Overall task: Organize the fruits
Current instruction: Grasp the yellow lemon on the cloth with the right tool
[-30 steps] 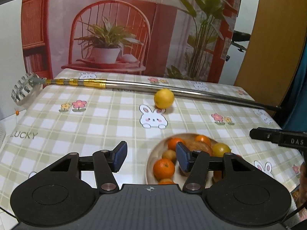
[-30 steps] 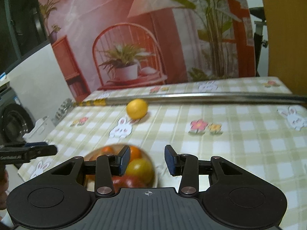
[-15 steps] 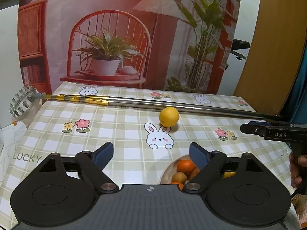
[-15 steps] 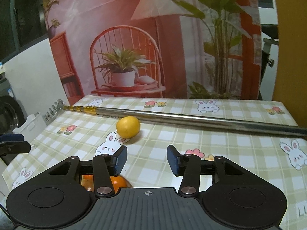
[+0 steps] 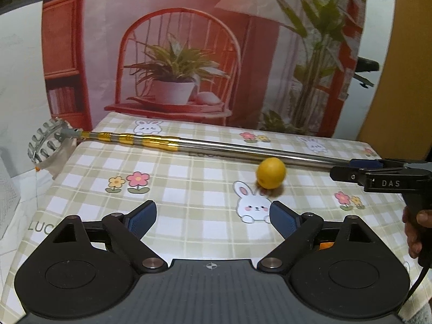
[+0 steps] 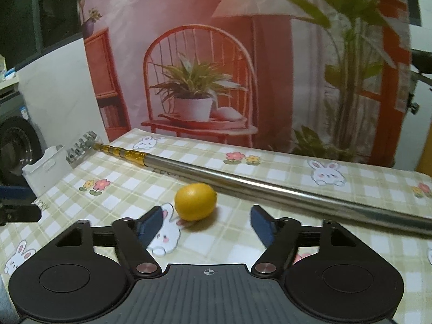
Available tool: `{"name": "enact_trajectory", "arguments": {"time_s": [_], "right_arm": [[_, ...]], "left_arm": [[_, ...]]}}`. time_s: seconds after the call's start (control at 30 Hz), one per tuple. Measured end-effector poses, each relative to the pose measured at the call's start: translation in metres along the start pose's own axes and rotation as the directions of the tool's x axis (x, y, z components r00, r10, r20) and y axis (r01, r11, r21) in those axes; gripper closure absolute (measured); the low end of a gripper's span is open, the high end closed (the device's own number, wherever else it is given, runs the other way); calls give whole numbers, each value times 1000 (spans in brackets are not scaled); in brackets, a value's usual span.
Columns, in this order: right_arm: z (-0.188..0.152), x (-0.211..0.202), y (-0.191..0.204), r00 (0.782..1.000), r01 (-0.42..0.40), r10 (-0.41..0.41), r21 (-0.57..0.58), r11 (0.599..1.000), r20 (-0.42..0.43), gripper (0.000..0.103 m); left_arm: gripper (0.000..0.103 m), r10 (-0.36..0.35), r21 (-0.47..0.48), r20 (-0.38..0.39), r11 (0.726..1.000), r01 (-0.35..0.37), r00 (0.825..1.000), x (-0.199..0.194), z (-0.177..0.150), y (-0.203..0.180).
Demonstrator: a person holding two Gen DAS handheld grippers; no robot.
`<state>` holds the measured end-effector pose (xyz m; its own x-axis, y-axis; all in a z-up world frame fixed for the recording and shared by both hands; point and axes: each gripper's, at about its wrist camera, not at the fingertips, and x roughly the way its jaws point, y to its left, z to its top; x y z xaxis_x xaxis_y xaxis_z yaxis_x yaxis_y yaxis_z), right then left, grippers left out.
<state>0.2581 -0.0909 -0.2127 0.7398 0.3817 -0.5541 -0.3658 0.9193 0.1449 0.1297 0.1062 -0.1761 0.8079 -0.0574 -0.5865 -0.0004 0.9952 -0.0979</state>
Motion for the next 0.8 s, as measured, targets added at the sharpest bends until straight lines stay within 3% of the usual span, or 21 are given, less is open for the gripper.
{"name": "enact_trajectory", "arguments": {"time_s": [0.2,0.43,0.8], "right_arm": [[20,53,9,997,-32,28,-48,998,-72,26],[19,108,17,988,-35,18,-107,994,-156,26],[15,145,21,980,-36,8,-139,990,-199,31]], "left_arm": [[11,32,-84,-6,996,-33,999,8,0,20],[11,70,-71,-5,995,-70,998,11,-5,23],[12,51,-89,-25,995,-53,998,20,-9,25]]}}
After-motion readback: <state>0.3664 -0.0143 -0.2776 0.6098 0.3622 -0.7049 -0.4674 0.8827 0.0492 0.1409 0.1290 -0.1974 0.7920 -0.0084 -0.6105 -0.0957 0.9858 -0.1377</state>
